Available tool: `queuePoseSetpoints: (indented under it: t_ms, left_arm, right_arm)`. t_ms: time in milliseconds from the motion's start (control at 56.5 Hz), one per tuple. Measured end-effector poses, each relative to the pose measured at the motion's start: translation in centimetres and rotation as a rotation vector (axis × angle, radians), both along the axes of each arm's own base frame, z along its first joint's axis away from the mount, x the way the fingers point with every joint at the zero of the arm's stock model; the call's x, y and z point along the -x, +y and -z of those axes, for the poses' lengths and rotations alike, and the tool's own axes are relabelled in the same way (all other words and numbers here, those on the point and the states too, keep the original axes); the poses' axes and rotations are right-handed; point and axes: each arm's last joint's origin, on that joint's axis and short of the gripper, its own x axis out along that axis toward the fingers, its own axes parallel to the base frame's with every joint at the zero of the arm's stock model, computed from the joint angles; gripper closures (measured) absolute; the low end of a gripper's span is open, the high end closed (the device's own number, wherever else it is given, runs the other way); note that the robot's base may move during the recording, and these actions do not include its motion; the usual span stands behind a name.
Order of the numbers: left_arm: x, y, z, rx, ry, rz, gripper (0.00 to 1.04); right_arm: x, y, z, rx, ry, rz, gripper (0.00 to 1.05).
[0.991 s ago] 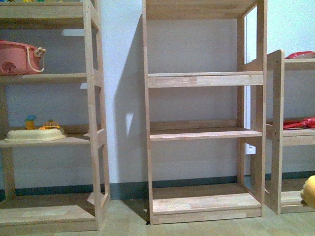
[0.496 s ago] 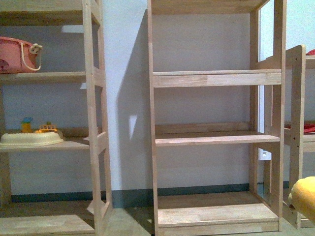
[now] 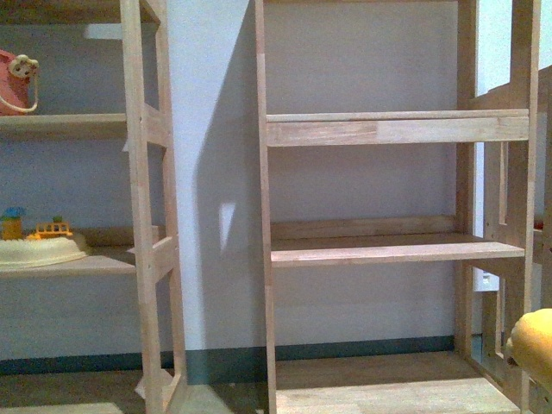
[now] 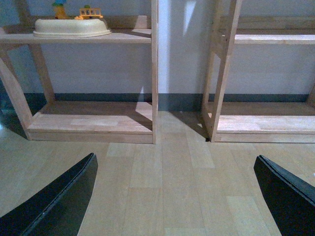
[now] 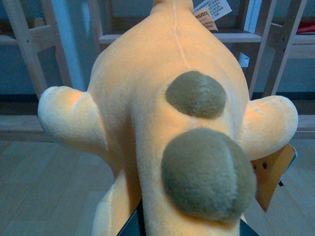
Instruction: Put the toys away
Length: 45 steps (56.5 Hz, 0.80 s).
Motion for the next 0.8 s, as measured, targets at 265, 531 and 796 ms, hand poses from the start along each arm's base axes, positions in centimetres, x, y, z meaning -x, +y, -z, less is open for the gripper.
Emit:
queuePoseSetpoints:
  t_ms: [265,531,796]
  left_arm:
    - [0.0,0.0,0.0,0.0,0.0,0.0,0.06]
    - [0.0,0.0,0.0,0.0,0.0,0.0,0.06]
    - [0.0,0.0,0.0,0.0,0.0,0.0,0.06]
  right_arm:
    - [0.0,0.0,0.0,0.0,0.0,0.0,0.98]
    - [0.0,0.0,0.01,0.0,0.001,0.001,0.98]
    - [0.0,0.0,0.01,0.0,0.001,0.0,0.98]
